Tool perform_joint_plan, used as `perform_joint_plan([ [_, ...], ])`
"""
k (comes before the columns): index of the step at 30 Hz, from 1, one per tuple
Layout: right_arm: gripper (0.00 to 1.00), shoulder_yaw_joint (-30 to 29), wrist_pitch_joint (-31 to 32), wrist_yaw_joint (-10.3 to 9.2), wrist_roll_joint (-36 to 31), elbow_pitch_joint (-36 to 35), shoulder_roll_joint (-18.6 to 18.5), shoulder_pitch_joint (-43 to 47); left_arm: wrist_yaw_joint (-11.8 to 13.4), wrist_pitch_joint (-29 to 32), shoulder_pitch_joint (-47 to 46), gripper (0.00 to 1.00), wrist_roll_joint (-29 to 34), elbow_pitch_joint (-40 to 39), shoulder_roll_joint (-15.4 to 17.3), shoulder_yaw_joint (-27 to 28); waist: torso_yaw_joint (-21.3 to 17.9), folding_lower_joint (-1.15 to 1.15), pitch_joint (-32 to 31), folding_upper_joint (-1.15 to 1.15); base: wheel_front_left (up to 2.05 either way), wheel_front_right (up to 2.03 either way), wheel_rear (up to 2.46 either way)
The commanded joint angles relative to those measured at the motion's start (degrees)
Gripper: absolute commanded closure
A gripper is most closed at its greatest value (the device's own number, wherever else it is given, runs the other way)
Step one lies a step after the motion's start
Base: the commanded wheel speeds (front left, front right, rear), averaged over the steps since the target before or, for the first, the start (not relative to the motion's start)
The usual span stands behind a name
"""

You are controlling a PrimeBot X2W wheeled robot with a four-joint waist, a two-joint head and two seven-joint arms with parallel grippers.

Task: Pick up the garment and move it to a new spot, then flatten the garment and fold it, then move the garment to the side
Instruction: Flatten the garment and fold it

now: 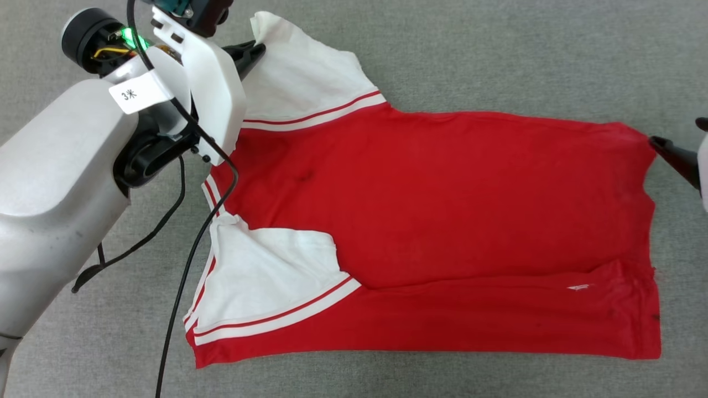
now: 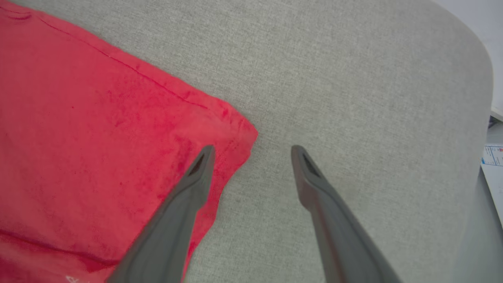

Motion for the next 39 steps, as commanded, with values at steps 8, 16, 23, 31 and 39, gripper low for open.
perform_joint_plan([
  [8, 0.00, 8.0, -3.4, -0.06, -2.0, 9.1, 2.0, -5.0, 1.1, -1.3, -0.6, 1.00, 0.8, -2.9, 0.3, 0.6, 2.1, 0.00, 3.6, 0.00, 0.00, 0.00, 0.00],
  [16, 0.19, 15.3, -8.1, -0.01, 1.4, 18.5, 3.5, -2.2, 0.5, -2.6, -0.3, 1.00, 0.4, -2.1, 0.0, 0.4, 2.7, 0.00, 4.4, 0.00, 0.00, 0.00, 0.00],
  [23, 1.00, 15.1, -18.4, -0.05, 2.7, 19.7, 2.5, -5.3, -0.1, -4.9, 1.8, 1.00, -0.3, 0.1, -0.2, 0.4, 1.7, 0.00, 1.3, 0.00, 0.00, 0.00, 0.00],
  [31, 1.00, 16.4, -28.6, -0.06, 2.9, 20.3, 2.3, -3.4, 1.1, -7.4, 7.6, 1.00, -1.5, -0.5, 1.7, -0.2, 0.7, 0.00, -4.7, 0.00, 0.00, 0.00, 0.00],
  [39, 1.00, 17.2, -33.4, -0.06, 4.0, 17.9, 1.9, 2.8, 4.8, -9.4, 16.2, 1.00, -3.6, -5.6, 4.6, -0.4, 1.0, 0.00, -9.1, 0.00, 0.00, 0.00, 0.00],
])
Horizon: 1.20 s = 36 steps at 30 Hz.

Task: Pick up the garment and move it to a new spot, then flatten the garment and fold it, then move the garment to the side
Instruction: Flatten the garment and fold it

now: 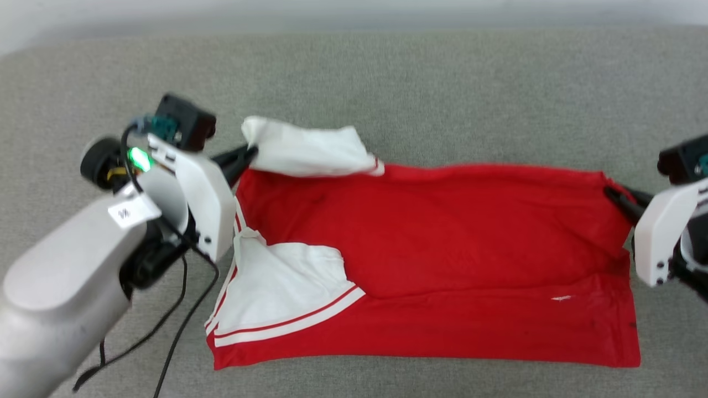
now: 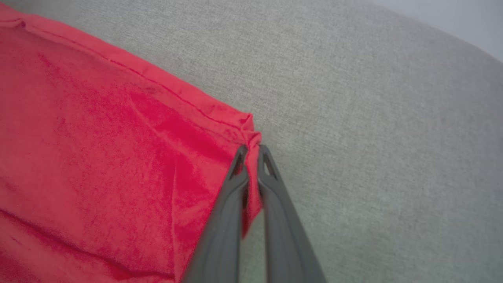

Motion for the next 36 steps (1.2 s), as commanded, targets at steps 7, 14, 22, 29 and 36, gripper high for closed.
perform_joint_plan([
  [7, 1.00, -1.9, -2.5, -0.07, 0.8, -2.4, 0.2, 8.2, 2.9, -1.7, 8.2, 1.00, -2.6, -3.1, 1.8, -0.7, 0.5, 0.00, -4.1, 0.00, 0.00, 0.00, 0.00],
  [14, 1.00, -4.5, -3.4, -0.07, 0.3, -5.7, 0.4, 16.4, 5.6, -4.0, 15.9, 1.00, -5.6, -5.3, 3.5, -0.6, 0.4, 0.00, -6.2, 0.00, 0.00, 0.00, 0.00],
  [22, 1.00, -8.5, -2.4, -0.07, -1.1, -9.2, 1.1, 23.8, 8.0, -5.6, 22.3, 1.00, -7.4, -6.7, 4.8, -1.3, 0.3, 0.00, -6.9, 0.00, 0.00, 0.00, 0.00],
  [29, 1.00, -11.2, -0.7, -0.07, -1.5, -8.7, 3.7, 28.5, 8.5, -6.6, 25.0, 1.00, -8.6, -4.7, 3.1, -2.1, 0.5, 0.00, -5.9, 0.00, 0.00, 0.00, 0.00],
  [36, 0.00, -11.1, -0.8, -0.07, -1.0, -8.5, 5.6, 29.0, 10.4, -10.9, 25.6, 0.00, -7.3, -2.6, 1.9, -0.9, 0.0, 0.00, -6.5, 0.00, 0.00, 0.00, 0.00],
])
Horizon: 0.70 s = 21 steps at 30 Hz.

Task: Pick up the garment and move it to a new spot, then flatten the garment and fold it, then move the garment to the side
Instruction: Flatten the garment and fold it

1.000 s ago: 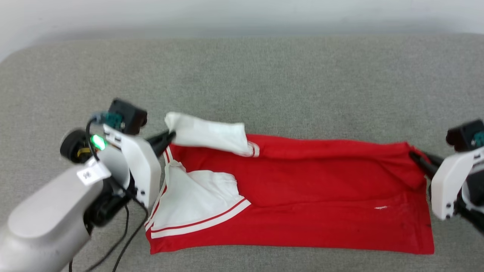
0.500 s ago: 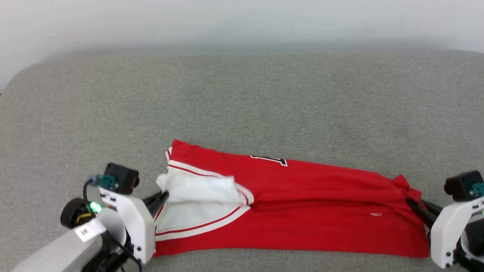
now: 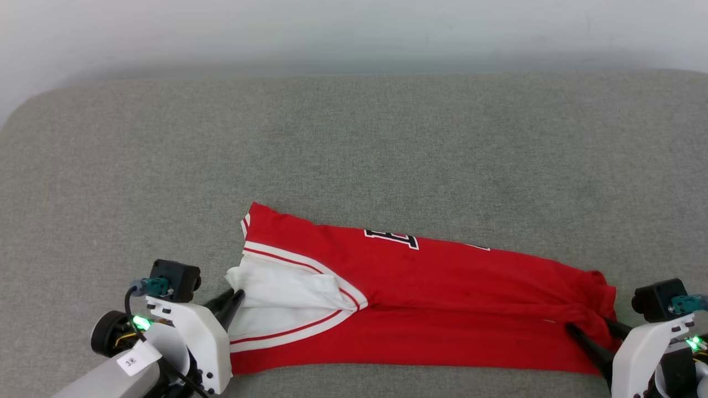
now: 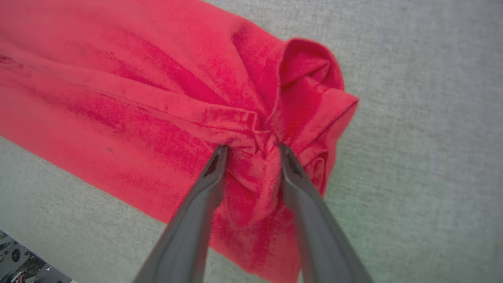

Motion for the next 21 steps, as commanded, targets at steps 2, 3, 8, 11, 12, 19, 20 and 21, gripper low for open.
perform_joint_plan([
  [2, 0.00, -0.2, -0.4, -0.09, 0.1, -1.0, -0.5, 1.1, 1.3, -2.3, 1.1, 0.00, 1.2, -0.2, -0.1, 0.6, -0.3, 0.00, -1.0, 0.00, 0.00, 0.00, 0.00],
  [3, 0.00, -0.5, -0.5, -0.09, 0.4, -1.7, -0.7, 1.1, 2.0, -3.5, 1.2, 0.00, 1.5, -0.5, -0.2, 1.0, -0.3, 0.00, -1.4, 0.00, 0.00, 0.00, 0.00],
  [8, 0.00, -4.0, 0.1, -0.08, 2.0, -6.3, -2.3, 1.3, 5.9, -9.2, 2.2, 0.00, 4.0, -2.0, -0.4, 2.6, -0.5, 0.00, -3.0, 0.00, 0.00, 0.00, 0.00],
  [11, 0.00, -6.7, 1.5, -0.07, 2.9, -9.2, -3.2, 1.4, 8.7, -12.4, 2.8, 0.00, 5.3, -3.2, -0.4, 3.8, -0.6, 0.00, -3.8, 0.00, 0.00, 0.00, 0.00],
  [12, 0.00, -7.7, 2.1, -0.07, 3.2, -10.1, -3.6, 1.5, 9.7, -13.3, 3.0, 0.00, 5.8, -3.6, -0.4, 4.3, -0.6, 0.00, -4.0, 0.00, 0.00, 0.00, 0.00],
  [19, 0.00, -15.1, 9.7, -0.07, 7.7, -10.7, -4.9, 2.5, 15.5, -16.2, 5.8, 0.00, 10.1, -6.0, -1.7, 9.3, -0.2, 0.00, -4.5, 0.00, 0.00, 0.00, 0.00],
  [20, 0.00, -16.1, 11.1, -0.07, 8.7, -10.1, -4.9, 2.5, 16.1, -16.3, 6.3, 0.00, 10.8, -6.2, -2.2, 10.2, -0.1, 0.00, -4.4, 0.00, 0.00, 0.00, 0.00],
  [21, 0.00, -16.9, 12.5, -0.07, 9.6, -9.4, -5.0, 2.5, 16.5, -16.4, 6.7, 0.00, 11.8, -6.5, -2.8, 11.3, 0.0, 0.00, -4.4, 0.00, 0.00, 0.00, 0.00],
])
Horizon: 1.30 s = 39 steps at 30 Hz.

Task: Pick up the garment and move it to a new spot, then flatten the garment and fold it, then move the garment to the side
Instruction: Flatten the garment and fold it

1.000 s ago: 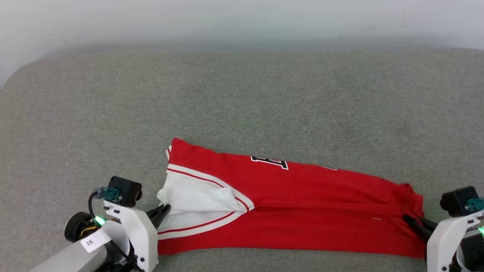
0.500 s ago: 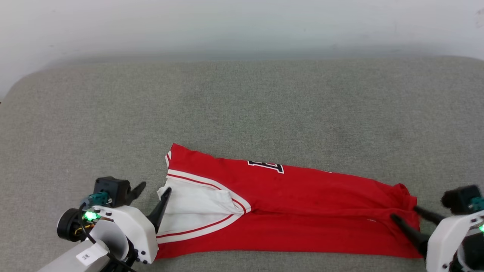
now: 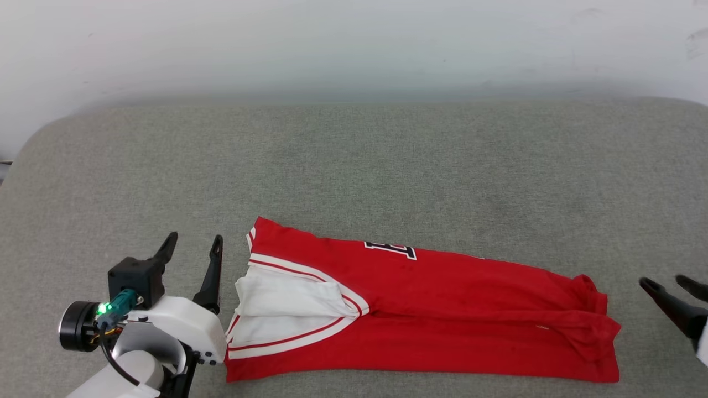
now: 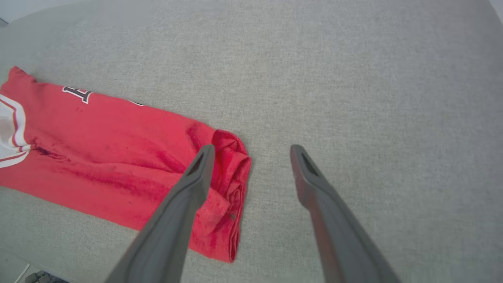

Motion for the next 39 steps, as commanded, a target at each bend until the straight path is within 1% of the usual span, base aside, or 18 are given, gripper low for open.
perform_joint_plan([
  [1, 0.00, -1.0, 1.8, -0.05, 1.2, 1.1, -0.3, 0.6, 0.4, -0.3, 1.2, 0.00, 1.8, -0.7, -1.1, 1.8, 0.3, 0.00, 0.2, 0.00, 0.00, 0.00, 0.00],
  [4, 0.00, -2.1, 5.3, -0.05, 2.6, 3.7, 0.3, 0.5, 0.8, -0.4, 3.2, 0.00, 5.5, -1.2, -3.0, 5.7, 0.7, 0.00, 0.6, 0.00, 0.00, 0.00, 0.00],
  [7, 0.00, -2.6, 7.1, -0.05, 3.4, 6.3, 1.6, -0.4, 0.3, -0.4, 4.9, 0.00, 9.2, -1.5, -5.1, 9.5, 1.3, 0.00, 1.1, 0.00, 0.00, 0.00, 0.00],
  [10, 0.00, -1.8, 8.2, -0.05, 3.2, 8.3, 3.0, -1.4, -0.7, -0.4, 6.4, 0.00, 12.8, -1.4, -7.2, 12.7, 2.2, 0.00, 1.8, 0.00, 0.00, 0.00, 0.00],
  [11, 0.00, -1.8, 8.2, -0.05, 3.2, 8.3, 3.0, -1.4, -0.7, -0.4, 6.4, 0.00, 12.8, -1.4, -7.2, 12.7, 2.2, 0.00, 1.8, 0.00, 0.00, 0.00, 0.00],
  [16, 0.00, 0.7, 8.5, -0.05, 3.4, 9.3, 4.6, -2.1, -2.8, -0.3, 8.7, 0.00, 18.0, -1.3, -10.6, 17.2, 3.6, 0.00, 2.9, 0.00, 0.00, 0.00, 0.00],
  [21, 0.00, 4.2, 8.2, -0.05, 2.5, 10.3, 4.9, -2.7, -4.9, -0.3, 10.4, 0.00, 22.1, -0.9, -13.7, 20.8, 4.5, 0.00, 4.0, 0.00, 0.00, 0.00, 0.00],
  [30, 0.00, 11.1, 6.5, 0.02, 3.4, 13.3, 6.6, -3.5, -8.5, -0.3, 13.0, 0.00, 28.9, -0.1, -18.9, 26.9, 5.3, 0.00, 5.3, 0.00, 0.00, 0.00, 0.00],
  [39, 0.00, 17.0, 0.7, 0.08, 4.6, 15.0, 7.8, -4.5, -11.7, -0.3, 16.6, 0.00, 34.9, -2.1, -23.2, 31.6, 5.8, 0.00, 5.5, 0.00, 0.00, 0.00, 0.00],
])
